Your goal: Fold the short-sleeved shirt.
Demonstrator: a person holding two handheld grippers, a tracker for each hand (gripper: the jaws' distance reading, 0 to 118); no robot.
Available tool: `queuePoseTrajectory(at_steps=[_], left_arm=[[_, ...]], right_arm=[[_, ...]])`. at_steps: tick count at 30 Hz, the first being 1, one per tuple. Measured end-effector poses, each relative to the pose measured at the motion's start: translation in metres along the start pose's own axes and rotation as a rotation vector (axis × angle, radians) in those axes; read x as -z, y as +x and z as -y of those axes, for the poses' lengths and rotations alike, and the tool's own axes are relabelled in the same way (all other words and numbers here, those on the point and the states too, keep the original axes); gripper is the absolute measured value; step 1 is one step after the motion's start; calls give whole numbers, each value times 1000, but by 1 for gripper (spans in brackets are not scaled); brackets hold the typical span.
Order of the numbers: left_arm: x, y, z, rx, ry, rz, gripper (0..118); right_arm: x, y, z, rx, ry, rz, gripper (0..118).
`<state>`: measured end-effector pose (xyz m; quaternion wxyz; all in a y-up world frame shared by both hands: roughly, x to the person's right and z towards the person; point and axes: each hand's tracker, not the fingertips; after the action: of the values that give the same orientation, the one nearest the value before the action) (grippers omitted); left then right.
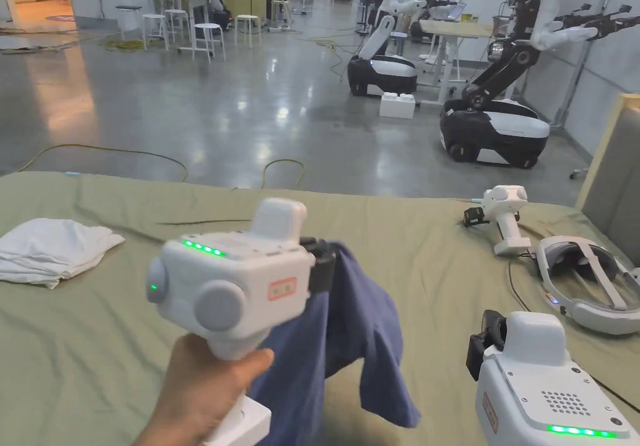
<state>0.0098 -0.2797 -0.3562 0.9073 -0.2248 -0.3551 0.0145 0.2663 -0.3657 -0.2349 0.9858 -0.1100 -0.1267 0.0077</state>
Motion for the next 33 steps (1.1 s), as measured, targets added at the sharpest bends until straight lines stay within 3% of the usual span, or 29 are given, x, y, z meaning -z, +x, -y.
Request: queuePoseTrajectory(at_steps=[7,11,12,19,25,30,33], left_arm=[[57,24,61,-9,-148,13,9],[60,17,86,-25,-170,-14,48],[57,12,89,-44,-170,-27,53],[4,-22,90,-138,-41,-164,55],[-51,-45,87,-150,121,-318,51],[-77,-54,94,-120,169,-450,5],[-84,-57,100,-101,164,-480,2]], right_arm=[[3,22,14,6,-40,43,0],[4,23,22,21,-65,47,0],[4,22,23,21,-69,45,0],[3,5,21,17,-67,3,0],[0,-20,6,31,-19,-46,0],[-3,-44,0,34,36,-64,0],[-6,-52,-3,43,67,-69,0]])
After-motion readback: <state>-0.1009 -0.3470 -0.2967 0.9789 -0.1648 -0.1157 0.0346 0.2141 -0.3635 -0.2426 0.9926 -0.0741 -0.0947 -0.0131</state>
